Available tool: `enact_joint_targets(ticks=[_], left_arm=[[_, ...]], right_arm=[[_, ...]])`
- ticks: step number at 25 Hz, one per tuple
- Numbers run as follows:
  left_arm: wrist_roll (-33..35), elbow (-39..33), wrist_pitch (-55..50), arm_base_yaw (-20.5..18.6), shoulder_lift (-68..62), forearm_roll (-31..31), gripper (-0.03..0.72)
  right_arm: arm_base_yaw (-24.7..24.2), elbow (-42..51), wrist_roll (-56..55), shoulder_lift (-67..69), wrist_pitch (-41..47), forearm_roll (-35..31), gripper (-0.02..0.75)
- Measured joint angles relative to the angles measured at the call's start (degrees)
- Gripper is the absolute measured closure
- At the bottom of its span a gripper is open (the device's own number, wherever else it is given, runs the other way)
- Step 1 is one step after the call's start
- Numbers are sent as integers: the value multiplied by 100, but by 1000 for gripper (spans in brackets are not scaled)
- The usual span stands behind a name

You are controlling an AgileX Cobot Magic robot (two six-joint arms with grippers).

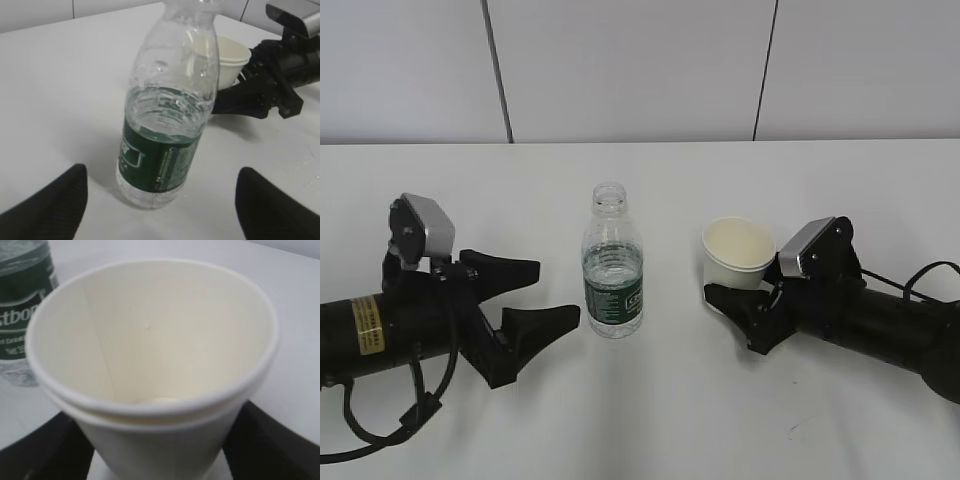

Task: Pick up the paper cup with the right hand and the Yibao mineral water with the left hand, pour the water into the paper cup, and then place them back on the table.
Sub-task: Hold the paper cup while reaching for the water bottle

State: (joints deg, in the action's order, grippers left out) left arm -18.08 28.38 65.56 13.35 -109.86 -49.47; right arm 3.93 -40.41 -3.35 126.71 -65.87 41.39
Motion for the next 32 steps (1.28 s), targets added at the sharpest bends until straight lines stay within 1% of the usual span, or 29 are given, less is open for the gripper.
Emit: enact_joint_targets(ticks=[3,7,9,17,24,32], left_arm=[[-2,143,0,224,-276,146,136],[-7,427,-6,462,-571,236,136],[-7,551,-2,551,-636,390,136],[-43,762,1,610,-905,859,130],[-290,1047,-19,696,-1015,653,120],[-300,1376,-46,1124,-1015,716,114]], right_arm=[[0,0,0,-10,0,-221,183],[0,0,0,-81,0,-269,184],[0,0,0,-116,0,-293,184],[0,0,0,-125,0,-293,184],[0,0,0,-125,0,-293,184],[0,0,0,-125,0,-293,184]])
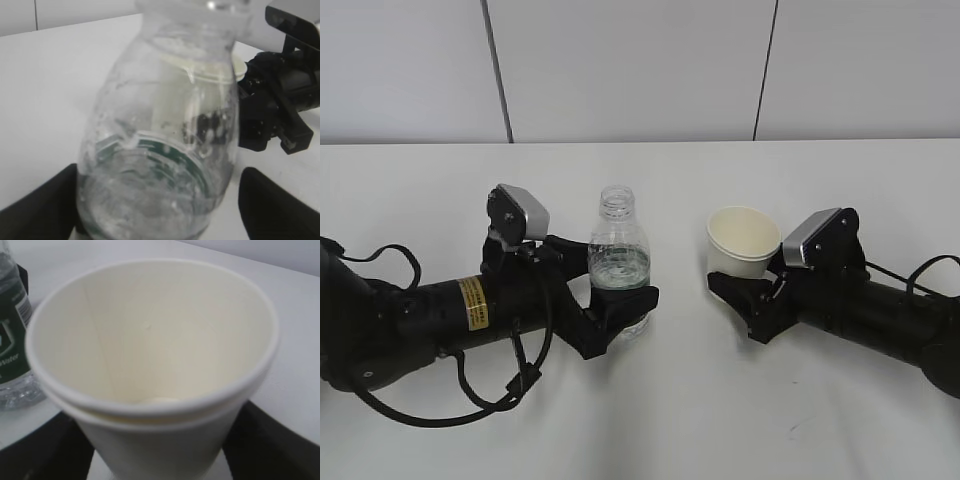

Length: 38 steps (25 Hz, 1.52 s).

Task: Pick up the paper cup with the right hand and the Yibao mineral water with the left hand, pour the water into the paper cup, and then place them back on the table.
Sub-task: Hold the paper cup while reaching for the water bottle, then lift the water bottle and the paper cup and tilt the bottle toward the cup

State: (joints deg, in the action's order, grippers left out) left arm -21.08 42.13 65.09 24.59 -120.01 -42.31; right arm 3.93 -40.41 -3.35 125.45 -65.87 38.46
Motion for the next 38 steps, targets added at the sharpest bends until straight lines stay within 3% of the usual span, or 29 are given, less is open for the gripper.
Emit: enact_joint_targets(ticks=[20,31,38], left_arm=[[-2,40,9,94,-495,825,114],[112,40,32,94,-495,904,208],[519,40,-60,94,-410,910,230]], right_arm=[[0,0,-74,0,0,0,184],[0,0,-126,0,0,149,184],[0,0,-223,-24,0,668,184]])
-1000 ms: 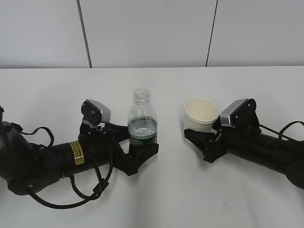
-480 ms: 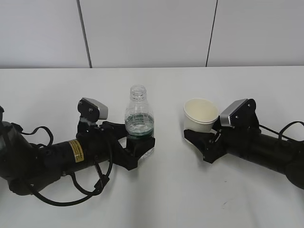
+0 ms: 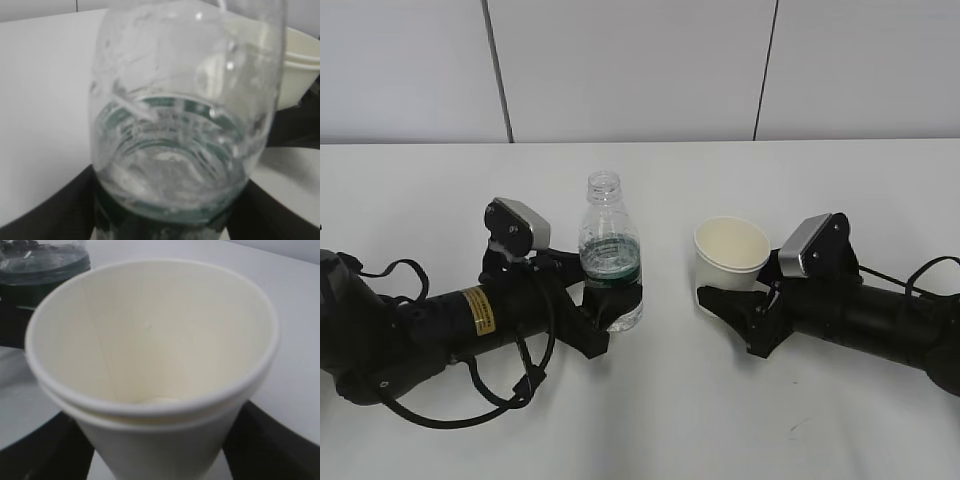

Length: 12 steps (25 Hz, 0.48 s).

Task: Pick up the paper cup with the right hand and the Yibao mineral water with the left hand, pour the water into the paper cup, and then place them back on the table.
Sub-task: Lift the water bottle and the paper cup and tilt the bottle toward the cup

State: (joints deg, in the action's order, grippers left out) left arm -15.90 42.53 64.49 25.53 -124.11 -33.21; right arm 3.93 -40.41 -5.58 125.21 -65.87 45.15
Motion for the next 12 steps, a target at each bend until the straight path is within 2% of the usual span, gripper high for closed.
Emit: enact_joint_targets(ticks=[12], left_arm=[[320,0,-64,8,310,32,237]], right_arm=[[0,0,-32,-75,0,64,184]])
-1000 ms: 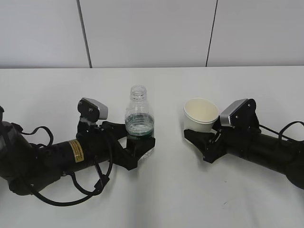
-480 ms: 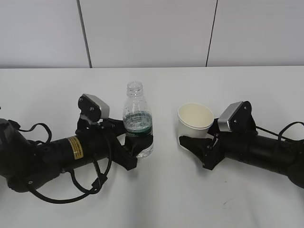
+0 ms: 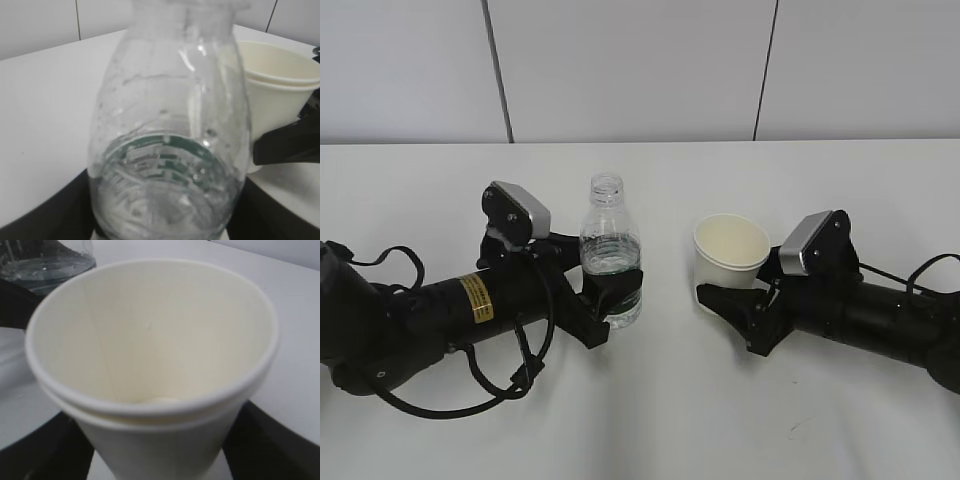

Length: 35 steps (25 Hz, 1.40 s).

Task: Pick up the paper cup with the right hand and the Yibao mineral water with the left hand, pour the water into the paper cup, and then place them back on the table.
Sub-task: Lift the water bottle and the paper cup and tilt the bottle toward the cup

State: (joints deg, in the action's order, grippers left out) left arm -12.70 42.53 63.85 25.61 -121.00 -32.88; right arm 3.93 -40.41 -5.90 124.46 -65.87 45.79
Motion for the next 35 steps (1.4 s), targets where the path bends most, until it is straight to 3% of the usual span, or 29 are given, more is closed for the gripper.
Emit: enact_joint_targets(ticks=[10,19,35], left_arm=[[-188,0,24,17,-26,67,246],[-181,0,159,23,-80,77,356],[1212,-6,-313,-127,461,65,363]], right_arm=[[0,0,0,0,0,0,184],[0,0,-124,0,0,120,184],[0,0,-356,-110,0,1033,184]])
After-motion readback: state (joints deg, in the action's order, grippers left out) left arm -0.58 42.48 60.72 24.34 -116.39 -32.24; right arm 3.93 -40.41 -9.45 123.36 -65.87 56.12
